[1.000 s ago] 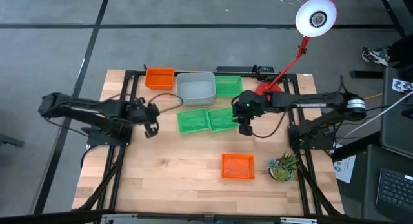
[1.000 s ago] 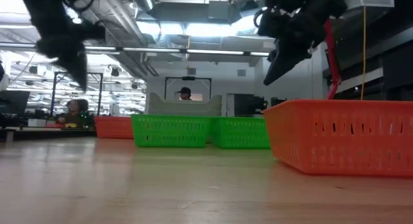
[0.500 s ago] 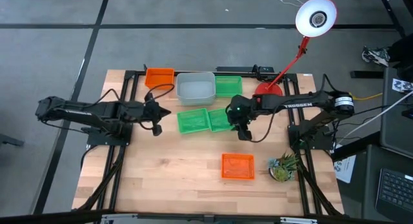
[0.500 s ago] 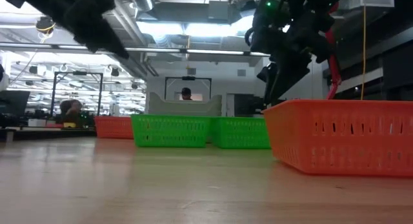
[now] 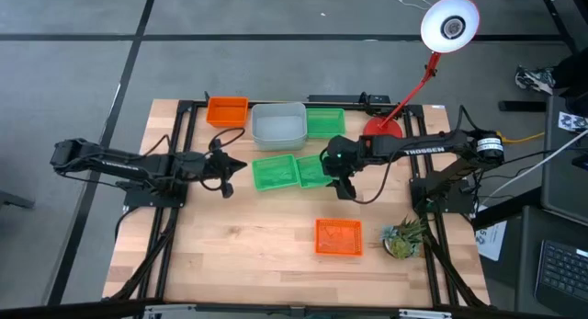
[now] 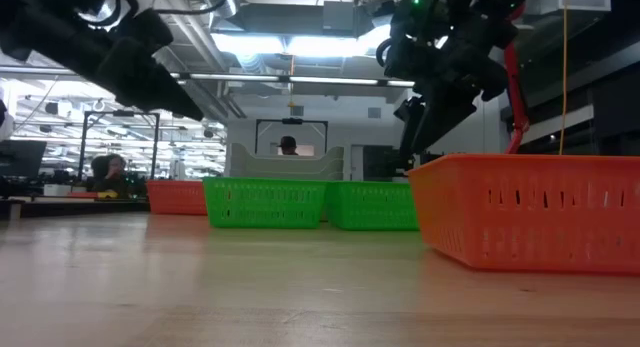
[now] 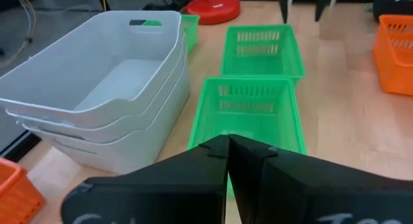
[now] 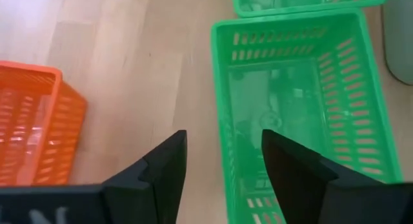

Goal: Stack baskets by color
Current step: Stack the bottom right green bin on the green bin

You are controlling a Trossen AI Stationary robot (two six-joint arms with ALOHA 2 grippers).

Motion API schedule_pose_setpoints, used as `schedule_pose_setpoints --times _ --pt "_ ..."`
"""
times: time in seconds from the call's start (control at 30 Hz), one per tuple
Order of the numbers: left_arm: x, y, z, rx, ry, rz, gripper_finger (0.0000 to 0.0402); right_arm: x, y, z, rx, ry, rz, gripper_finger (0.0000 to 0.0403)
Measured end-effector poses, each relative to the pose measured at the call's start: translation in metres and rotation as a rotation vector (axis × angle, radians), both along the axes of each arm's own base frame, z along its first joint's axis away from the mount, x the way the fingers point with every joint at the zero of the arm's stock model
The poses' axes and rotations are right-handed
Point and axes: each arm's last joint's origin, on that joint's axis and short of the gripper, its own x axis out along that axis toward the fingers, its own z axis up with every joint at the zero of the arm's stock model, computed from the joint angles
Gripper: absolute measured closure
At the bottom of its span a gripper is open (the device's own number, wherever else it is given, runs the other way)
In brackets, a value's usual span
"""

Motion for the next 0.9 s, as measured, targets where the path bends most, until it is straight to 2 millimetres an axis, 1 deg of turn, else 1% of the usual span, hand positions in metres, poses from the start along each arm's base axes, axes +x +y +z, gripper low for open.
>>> schedule_pose_setpoints --times 0.1,0.23,0.33,0.53,0.73,0.83,0.9 --pt "-0.001 -0.001 -0.006 0.021 -0.005 -0.036 0.0401 0.0 0.002 0.0 -0.021 0.008 -0.004 0.0202" --pt "0.0 -0.002 -0.004 0.029 -0.035 -0.071 0.0401 0.0 0.003 -0.001 -0.017 0.013 -0.01 0.0202" --pt "0.0 -0.002 -0.003 0.04 -0.041 -0.075 0.0401 0.001 0.003 -0.005 -0.015 0.031 -0.012 0.0202" --pt "0.001 -0.002 -0.003 0.039 -0.044 -0.075 0.0401 0.01 0.001 -0.031 -0.007 0.112 -0.008 0.0202" --pt "0.001 -0.002 -0.003 0.039 -0.044 -0.075 0.0401 0.02 0.0 -0.057 -0.009 0.158 -0.008 0.0202" --pt "0.001 -0.002 -0.003 0.039 -0.044 -0.075 0.0401 0.022 0.0 -0.067 0.01 0.187 -0.041 0.0204" --pt "0.001 -0.002 -0.003 0.039 -0.043 -0.075 0.0401 0.023 0.0 -0.07 0.013 0.202 -0.074 0.0217"
